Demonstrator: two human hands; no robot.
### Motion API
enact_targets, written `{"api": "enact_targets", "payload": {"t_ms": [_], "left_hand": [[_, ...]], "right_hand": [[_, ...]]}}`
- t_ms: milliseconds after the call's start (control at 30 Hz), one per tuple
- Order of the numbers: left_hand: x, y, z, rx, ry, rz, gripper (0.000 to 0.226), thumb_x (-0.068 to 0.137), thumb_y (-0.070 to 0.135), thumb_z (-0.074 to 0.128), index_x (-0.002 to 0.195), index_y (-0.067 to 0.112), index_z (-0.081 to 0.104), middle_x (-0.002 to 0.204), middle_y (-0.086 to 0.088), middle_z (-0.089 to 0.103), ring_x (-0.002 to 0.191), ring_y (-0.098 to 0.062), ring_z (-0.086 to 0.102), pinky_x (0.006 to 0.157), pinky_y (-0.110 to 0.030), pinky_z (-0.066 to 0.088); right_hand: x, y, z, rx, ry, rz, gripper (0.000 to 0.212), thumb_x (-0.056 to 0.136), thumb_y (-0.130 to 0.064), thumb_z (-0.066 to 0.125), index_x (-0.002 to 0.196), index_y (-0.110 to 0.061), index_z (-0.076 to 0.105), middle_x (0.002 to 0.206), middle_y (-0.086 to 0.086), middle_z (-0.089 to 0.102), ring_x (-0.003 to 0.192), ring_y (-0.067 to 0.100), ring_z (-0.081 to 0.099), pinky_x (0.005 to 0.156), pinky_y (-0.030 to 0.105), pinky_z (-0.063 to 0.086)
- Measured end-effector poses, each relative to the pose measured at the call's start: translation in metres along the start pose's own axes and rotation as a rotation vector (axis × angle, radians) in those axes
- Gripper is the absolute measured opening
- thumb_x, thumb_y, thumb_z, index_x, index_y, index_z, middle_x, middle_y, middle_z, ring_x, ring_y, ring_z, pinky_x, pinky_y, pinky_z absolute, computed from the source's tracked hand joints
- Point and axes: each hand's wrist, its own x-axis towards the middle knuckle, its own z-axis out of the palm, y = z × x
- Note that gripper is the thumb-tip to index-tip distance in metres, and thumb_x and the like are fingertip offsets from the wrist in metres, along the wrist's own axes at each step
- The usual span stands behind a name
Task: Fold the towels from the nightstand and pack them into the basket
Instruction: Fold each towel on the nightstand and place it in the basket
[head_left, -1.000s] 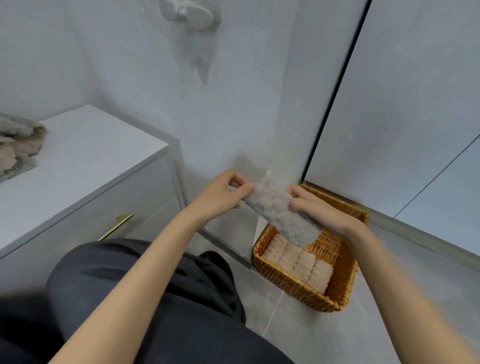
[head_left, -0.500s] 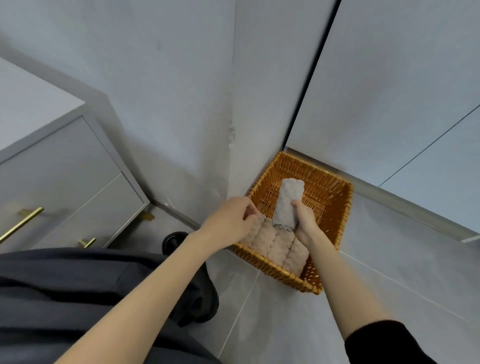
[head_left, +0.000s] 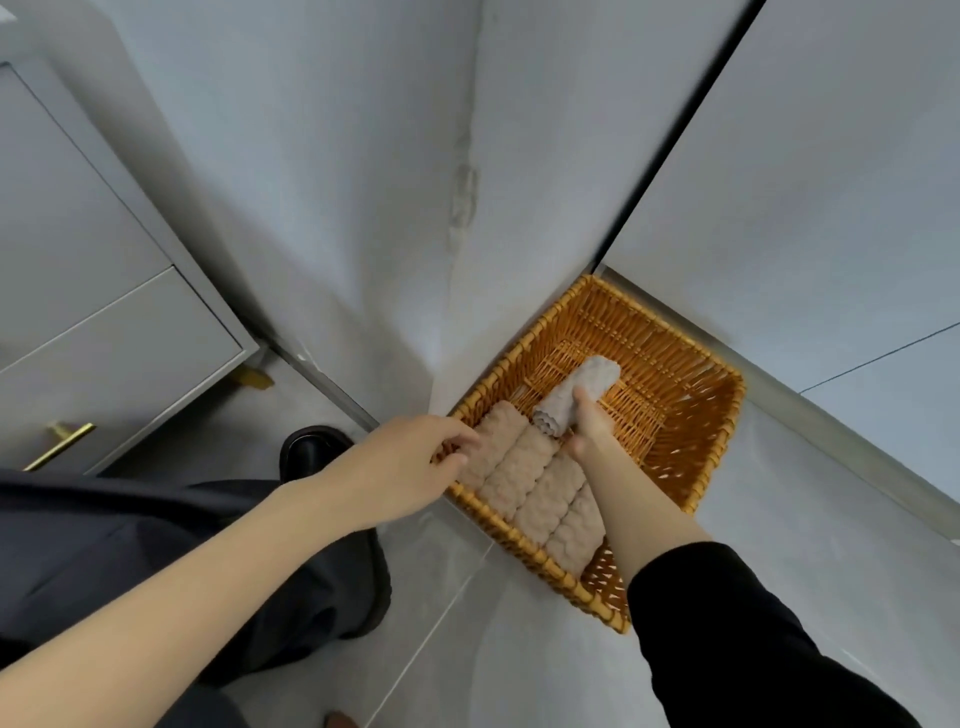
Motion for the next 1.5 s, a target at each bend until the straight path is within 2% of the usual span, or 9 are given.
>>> {"api": "enact_targets", "payload": {"t_ms": [367,533,667,800,1067,1200,1267,1333,1500], "left_hand": [[0.001,-0.014,0.005,-0.045,0.028,-0.02,0.035,0.098,0.034,0.046,0.133,0.039,0.049,0.132,0.023,0.051,0.115,0.007,0.047,0.08,-0.002,0.03],[0.001,-0.019,0.002,-0.044,0.025,-0.035,0.031,0.098,0.033,0.046,0.128,0.042,0.051,0.129,0.022,0.053,0.113,0.003,0.051,0.088,-0.013,0.038],[0.004,-0.019,0.003,-0.033,0.027,-0.028,0.03,0.099,0.033,0.045,0.127,0.041,0.052,0.131,0.022,0.052,0.112,0.005,0.05,0.079,-0.003,0.032],[0.004,-0.017,0.002,-0.036,0.027,-0.017,0.03,0.099,0.031,0.045,0.128,0.038,0.052,0.135,0.019,0.05,0.118,0.006,0.045,0.087,-0.007,0.03],[0.001,-0.017,0.0,-0.044,0.051,-0.001,0.028,0.099,0.029,0.046,0.124,0.036,0.055,0.125,0.021,0.054,0.107,0.008,0.046,0.075,0.001,0.03],[-0.001,-0.014,-0.004,-0.054,0.07,0.003,0.027,0.099,0.027,0.046,0.123,0.033,0.056,0.124,0.019,0.055,0.107,0.005,0.048,0.079,-0.005,0.032],[-0.004,-0.013,-0.006,-0.073,0.079,0.008,0.027,0.099,0.026,0.046,0.124,0.032,0.056,0.125,0.018,0.056,0.107,0.003,0.049,0.081,-0.007,0.033],[-0.009,-0.013,-0.009,-0.098,0.087,0.004,0.028,0.099,0.025,0.046,0.125,0.031,0.056,0.124,0.017,0.056,0.107,0.002,0.05,0.077,-0.003,0.033],[-0.026,-0.013,-0.018,-0.129,0.119,-0.017,0.029,0.099,0.025,0.047,0.126,0.027,0.055,0.123,0.011,0.06,0.107,-0.004,0.053,0.084,-0.014,0.04]], "right_hand": [[0.023,0.004,0.041,-0.155,-0.048,-0.044,0.061,0.096,-0.021,0.056,0.148,-0.013,0.024,0.142,0.011,0.044,0.124,0.029,0.049,0.098,0.041,0.047],[0.029,0.02,0.043,-0.259,-0.059,-0.032,0.058,0.096,0.003,0.04,0.149,-0.018,0.028,0.139,0.014,0.049,0.122,0.029,0.052,0.099,0.043,0.048],[0.037,0.027,0.032,-0.672,-0.015,-0.303,0.063,0.092,-0.002,0.046,0.149,-0.017,0.024,0.146,0.014,0.038,0.129,0.031,0.044,0.105,0.042,0.042],[0.041,0.027,0.028,-1.115,0.02,-0.717,0.064,0.085,0.002,0.053,0.145,-0.015,0.037,0.151,0.013,0.027,0.136,0.031,0.03,0.112,0.035,0.028],[0.046,0.016,0.028,-1.476,-0.262,-0.5,0.059,0.096,-0.002,0.042,0.151,-0.01,0.022,0.161,0.011,-0.001,0.143,0.032,0.023,0.113,0.039,0.031],[0.027,0.009,0.021,-1.356,-0.221,-0.593,0.055,0.092,-0.004,0.045,0.146,-0.012,0.036,0.155,0.013,0.022,0.139,0.031,0.031,0.11,0.04,0.036],[0.008,0.006,0.015,-1.259,-0.202,-0.658,0.047,0.093,-0.006,0.044,0.139,-0.011,0.045,0.146,0.013,0.039,0.115,0.026,0.054,0.09,0.035,0.051],[-0.012,0.005,0.007,-1.179,-0.214,-0.692,0.038,0.096,-0.008,0.042,0.132,-0.011,0.052,0.136,0.009,0.052,0.092,0.015,0.058,0.069,0.02,0.049],[-0.069,0.004,-0.013,-1.162,-0.331,-0.721,0.026,0.096,-0.01,0.045,0.114,-0.011,0.064,0.113,0.002,0.065,0.105,0.018,0.059,0.087,0.028,0.047]]}}
